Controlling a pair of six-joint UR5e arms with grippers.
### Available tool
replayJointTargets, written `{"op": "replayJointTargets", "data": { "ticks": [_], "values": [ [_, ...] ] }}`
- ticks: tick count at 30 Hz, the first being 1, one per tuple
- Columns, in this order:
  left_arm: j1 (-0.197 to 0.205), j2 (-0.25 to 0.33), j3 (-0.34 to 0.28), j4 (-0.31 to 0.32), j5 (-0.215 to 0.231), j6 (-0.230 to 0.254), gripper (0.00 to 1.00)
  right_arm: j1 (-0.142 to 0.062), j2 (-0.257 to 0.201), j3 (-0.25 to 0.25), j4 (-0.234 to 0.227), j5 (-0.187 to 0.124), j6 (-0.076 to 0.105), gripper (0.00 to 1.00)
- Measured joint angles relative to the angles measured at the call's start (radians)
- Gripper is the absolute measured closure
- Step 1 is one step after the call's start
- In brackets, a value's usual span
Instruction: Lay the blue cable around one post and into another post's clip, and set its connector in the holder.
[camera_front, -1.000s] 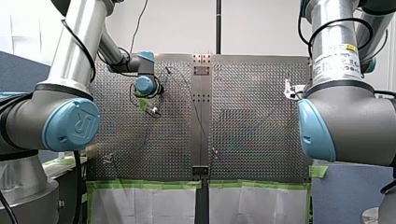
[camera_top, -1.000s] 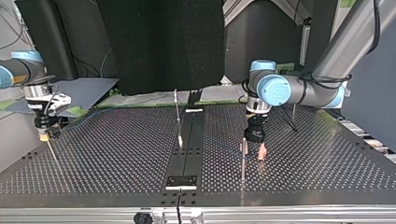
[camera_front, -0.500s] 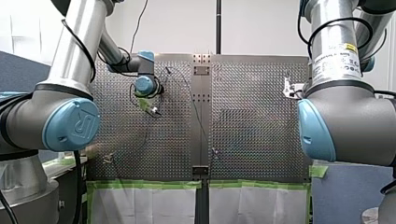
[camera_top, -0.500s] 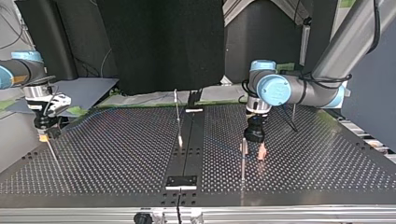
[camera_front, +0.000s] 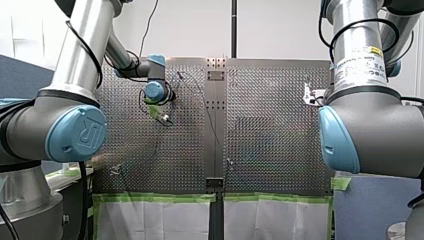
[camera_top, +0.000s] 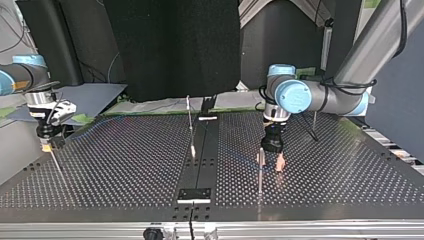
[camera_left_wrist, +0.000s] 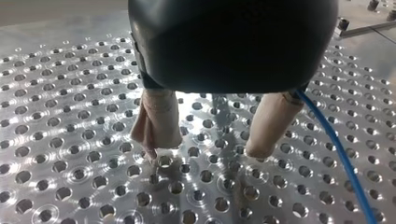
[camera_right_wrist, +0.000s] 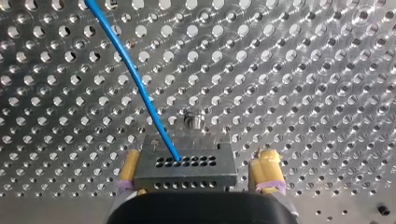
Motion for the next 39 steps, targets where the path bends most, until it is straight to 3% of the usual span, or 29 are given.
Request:
{"op": "replayJointTargets", "data": {
  "ticks": [39],
  "values": [
    [-0.002,0.0,0.0,0.0,-0.001,0.008,0.0,0.006,0.012,0.0,-0.002,0.014,-0.007,0.02]
  ]
}}
